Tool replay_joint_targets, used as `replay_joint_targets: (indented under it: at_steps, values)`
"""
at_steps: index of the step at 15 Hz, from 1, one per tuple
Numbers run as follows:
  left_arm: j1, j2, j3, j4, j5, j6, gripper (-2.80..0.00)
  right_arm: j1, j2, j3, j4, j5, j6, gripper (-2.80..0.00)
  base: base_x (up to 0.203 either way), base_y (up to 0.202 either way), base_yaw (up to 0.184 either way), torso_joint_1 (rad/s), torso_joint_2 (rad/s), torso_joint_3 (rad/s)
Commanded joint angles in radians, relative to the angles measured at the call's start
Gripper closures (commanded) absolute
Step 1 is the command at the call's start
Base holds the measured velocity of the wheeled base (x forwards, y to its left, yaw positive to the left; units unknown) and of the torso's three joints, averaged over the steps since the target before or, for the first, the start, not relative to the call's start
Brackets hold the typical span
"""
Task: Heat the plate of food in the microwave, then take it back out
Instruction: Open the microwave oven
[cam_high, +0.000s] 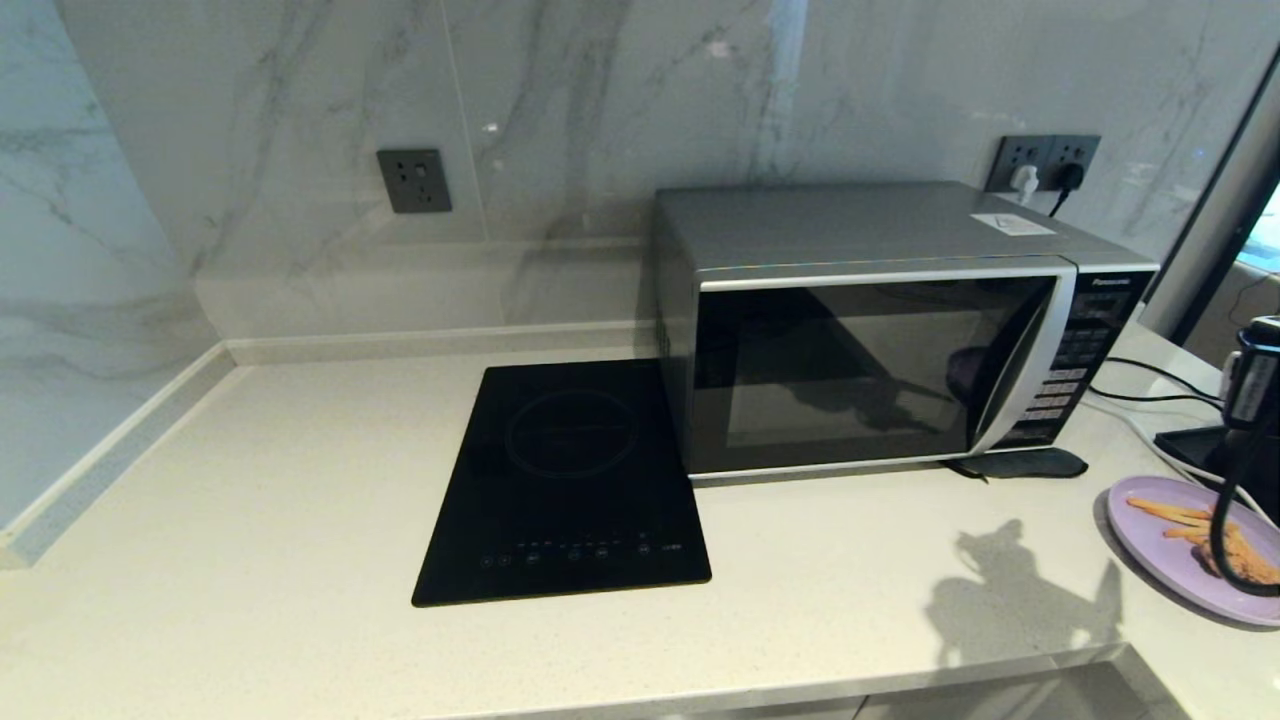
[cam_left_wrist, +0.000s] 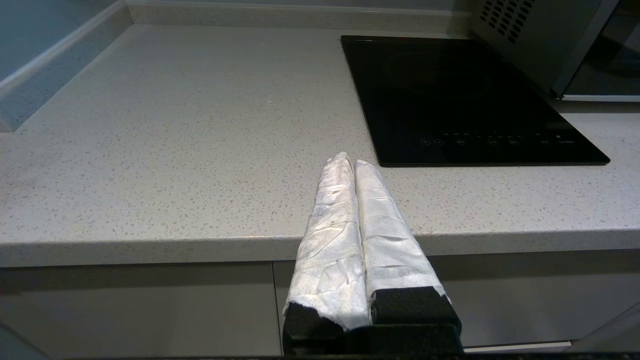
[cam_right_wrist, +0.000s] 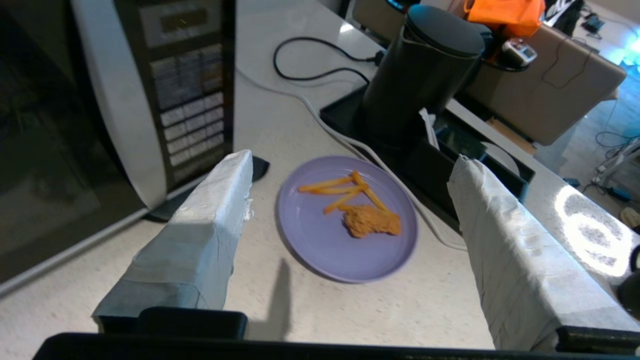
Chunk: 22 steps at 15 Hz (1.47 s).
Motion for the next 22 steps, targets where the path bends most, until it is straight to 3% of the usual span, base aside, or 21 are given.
replay_joint_targets:
  at_steps: [1,5,8,12,22]
  values:
    - [0.000,0.002,0.000,0.000,0.000,-0.001,0.00,0.071,0.124,-0.006,-0.079,-0.087,0.002,-2.80,0.000,0.000,0.000,0.000,0.00,0.000]
    - [0.000,0.002,0.000,0.000,0.000,-0.001,0.00,0.119,0.289,-0.002,-0.293,-0.248,0.003,-2.80,0.000,0.000,0.000,0.000,0.00,0.000]
    - [0.000,0.002,0.000,0.000,0.000,-0.001,0.00,0.140,0.409,0.010,-0.454,-0.303,-0.040,-2.80,0.000,0.000,0.000,0.000,0.00,0.000]
    - [0.000,0.002,0.000,0.000,0.000,-0.001,0.00,0.193,0.522,-0.045,-0.481,-0.326,-0.052,-2.80,0.000,0.000,0.000,0.000,0.00,0.000]
    - [0.000,0.002,0.000,0.000,0.000,-0.001,0.00,0.184,0.722,-0.223,-0.480,-0.354,-0.094,-2.80,0.000,0.000,0.000,0.000,0.00,0.000]
